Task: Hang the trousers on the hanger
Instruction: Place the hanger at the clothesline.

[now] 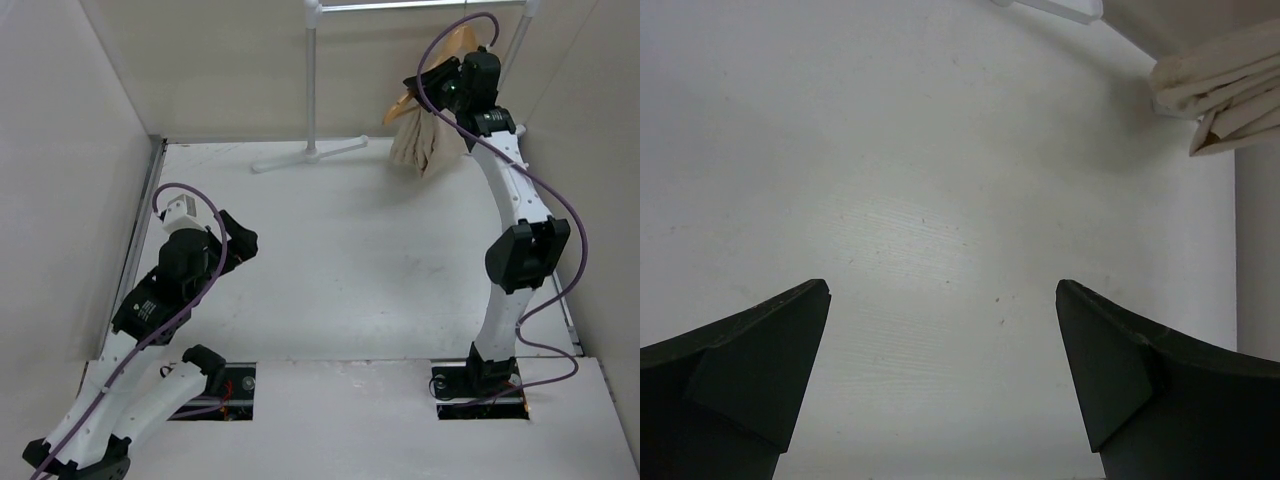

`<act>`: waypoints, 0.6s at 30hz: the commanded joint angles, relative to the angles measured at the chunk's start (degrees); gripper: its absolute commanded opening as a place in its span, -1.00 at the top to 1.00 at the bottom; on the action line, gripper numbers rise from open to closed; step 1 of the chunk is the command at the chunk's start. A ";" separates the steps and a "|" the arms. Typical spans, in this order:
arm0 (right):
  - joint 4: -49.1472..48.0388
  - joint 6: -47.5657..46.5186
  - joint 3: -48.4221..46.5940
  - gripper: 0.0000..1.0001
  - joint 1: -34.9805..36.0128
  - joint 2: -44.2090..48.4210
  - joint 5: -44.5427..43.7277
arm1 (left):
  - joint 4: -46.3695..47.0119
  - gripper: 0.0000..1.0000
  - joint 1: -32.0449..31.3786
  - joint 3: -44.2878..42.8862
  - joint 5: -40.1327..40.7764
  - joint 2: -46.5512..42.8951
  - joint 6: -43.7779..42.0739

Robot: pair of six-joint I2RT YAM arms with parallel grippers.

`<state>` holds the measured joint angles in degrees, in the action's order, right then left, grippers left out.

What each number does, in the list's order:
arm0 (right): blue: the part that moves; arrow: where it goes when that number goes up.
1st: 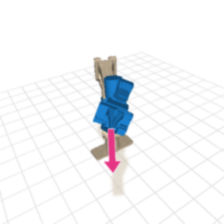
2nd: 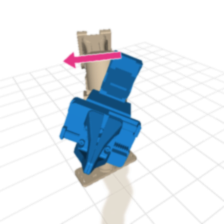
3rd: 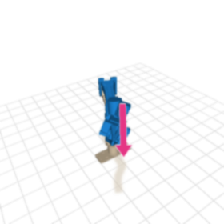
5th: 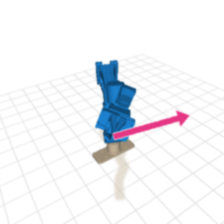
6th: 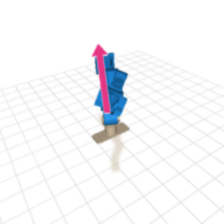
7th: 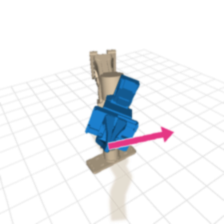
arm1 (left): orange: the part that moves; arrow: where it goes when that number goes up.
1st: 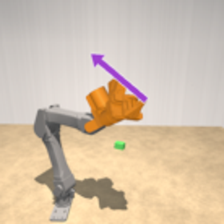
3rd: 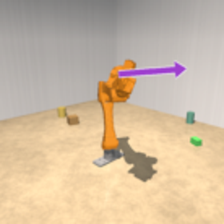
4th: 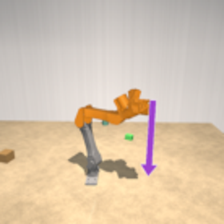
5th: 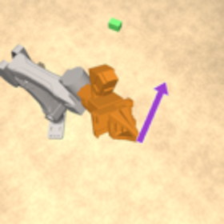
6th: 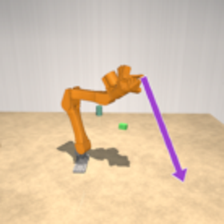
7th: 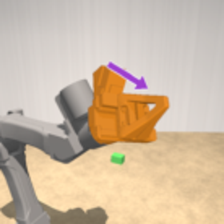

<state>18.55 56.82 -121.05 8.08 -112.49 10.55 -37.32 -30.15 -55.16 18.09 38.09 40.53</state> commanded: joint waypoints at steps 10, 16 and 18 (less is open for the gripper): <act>-5.89 -2.15 -1.11 0.06 -1.18 0.86 2.20 | 2.87 -1.00 3.83 2.16 -3.41 1.72 -0.63; -5.36 -3.81 2.83 -0.75 -1.62 7.00 1.67 | 2.16 -1.00 4.62 2.42 -3.41 4.10 -0.54; -5.28 -4.43 5.64 -1.00 -1.97 10.25 1.32 | 2.34 -1.00 4.62 2.33 -3.41 5.15 -0.72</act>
<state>17.26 54.33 -117.01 7.14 -109.49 12.05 -36.25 -25.82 -53.01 14.94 42.44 40.53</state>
